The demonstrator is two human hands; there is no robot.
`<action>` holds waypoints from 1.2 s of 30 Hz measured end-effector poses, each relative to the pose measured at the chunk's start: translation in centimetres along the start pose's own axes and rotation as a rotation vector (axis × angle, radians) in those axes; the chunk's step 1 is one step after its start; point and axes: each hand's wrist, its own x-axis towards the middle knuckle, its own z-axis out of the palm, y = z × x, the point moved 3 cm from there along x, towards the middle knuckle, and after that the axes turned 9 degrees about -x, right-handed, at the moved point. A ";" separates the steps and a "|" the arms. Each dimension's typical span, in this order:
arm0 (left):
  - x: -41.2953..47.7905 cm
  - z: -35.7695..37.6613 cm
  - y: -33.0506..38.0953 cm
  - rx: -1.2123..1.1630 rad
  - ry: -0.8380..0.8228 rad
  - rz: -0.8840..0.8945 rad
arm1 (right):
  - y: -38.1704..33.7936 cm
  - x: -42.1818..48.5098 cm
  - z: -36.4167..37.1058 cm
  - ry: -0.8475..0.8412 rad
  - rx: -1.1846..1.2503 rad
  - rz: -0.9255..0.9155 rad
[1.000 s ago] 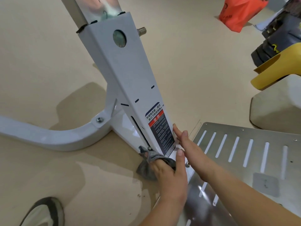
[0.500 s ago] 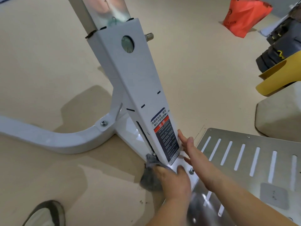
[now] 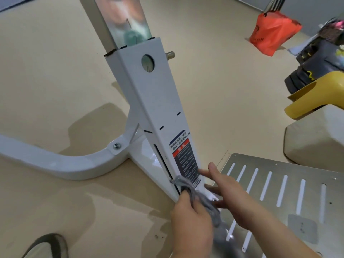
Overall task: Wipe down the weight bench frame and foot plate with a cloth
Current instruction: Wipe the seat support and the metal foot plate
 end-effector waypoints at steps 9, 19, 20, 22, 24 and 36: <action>0.2 -0.7 11.0 0.189 -0.353 0.337 | -7.2 -3.9 -0.1 -0.022 0.409 -0.151; 0.1 -9.2 25.7 0.934 -0.130 1.044 | -19.3 0.2 0.5 0.488 0.214 -0.540; 0.6 -10.0 26.1 1.064 -0.099 1.156 | -20.8 0.2 1.8 0.421 0.149 -0.597; 1.9 -11.3 26.4 1.254 -0.053 1.262 | -22.4 0.7 3.9 0.376 0.040 -0.689; 3.4 -12.3 25.9 1.386 0.001 1.270 | -22.1 2.3 4.5 0.446 -0.083 -0.671; 6.0 -11.6 23.4 1.503 0.038 1.209 | -20.5 4.8 4.0 0.400 -0.146 -0.530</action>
